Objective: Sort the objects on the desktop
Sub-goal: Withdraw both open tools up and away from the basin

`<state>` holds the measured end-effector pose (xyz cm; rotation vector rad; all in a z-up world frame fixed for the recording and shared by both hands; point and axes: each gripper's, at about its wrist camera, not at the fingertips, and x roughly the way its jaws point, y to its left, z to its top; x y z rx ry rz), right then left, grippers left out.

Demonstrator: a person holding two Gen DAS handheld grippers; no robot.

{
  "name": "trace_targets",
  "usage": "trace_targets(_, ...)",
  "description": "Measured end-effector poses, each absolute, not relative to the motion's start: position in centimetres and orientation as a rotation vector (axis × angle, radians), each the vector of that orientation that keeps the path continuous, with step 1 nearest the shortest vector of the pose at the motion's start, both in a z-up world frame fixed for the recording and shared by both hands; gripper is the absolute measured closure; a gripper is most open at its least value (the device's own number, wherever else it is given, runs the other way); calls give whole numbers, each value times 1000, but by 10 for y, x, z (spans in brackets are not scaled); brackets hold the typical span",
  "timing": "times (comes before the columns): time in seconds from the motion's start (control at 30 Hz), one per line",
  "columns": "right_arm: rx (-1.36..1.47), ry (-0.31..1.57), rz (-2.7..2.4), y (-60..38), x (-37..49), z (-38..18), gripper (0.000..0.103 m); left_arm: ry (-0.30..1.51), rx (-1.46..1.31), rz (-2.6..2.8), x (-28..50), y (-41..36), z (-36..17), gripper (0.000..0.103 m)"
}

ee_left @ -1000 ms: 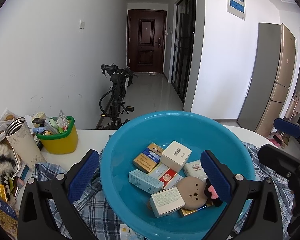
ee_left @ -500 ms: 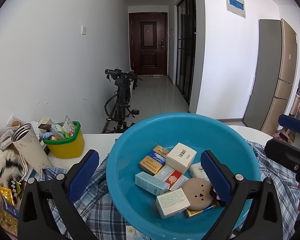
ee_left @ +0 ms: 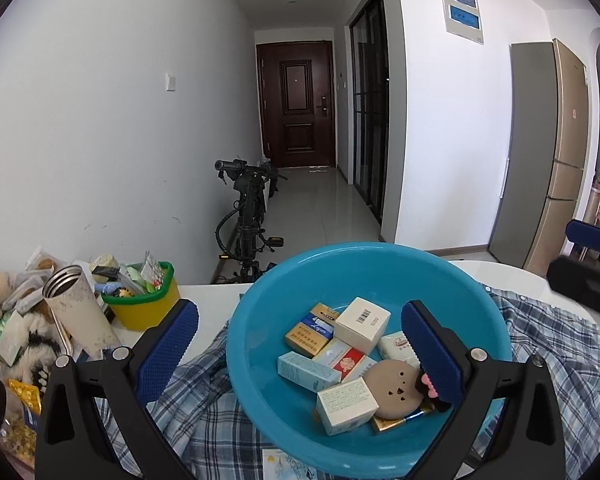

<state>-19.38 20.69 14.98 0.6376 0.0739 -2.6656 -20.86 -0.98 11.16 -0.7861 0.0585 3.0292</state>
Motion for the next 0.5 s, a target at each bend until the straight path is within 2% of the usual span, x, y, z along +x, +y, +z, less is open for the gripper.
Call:
trace_targets(0.17, 605, 32, -2671, 216, -187, 158, 0, 53, -826, 3025, -183, -19, 104, 0)
trace_targets(0.5, 554, 74, -2639, 209, -179, 169, 0, 64, -934, 2984, -124, -41, 56, 0)
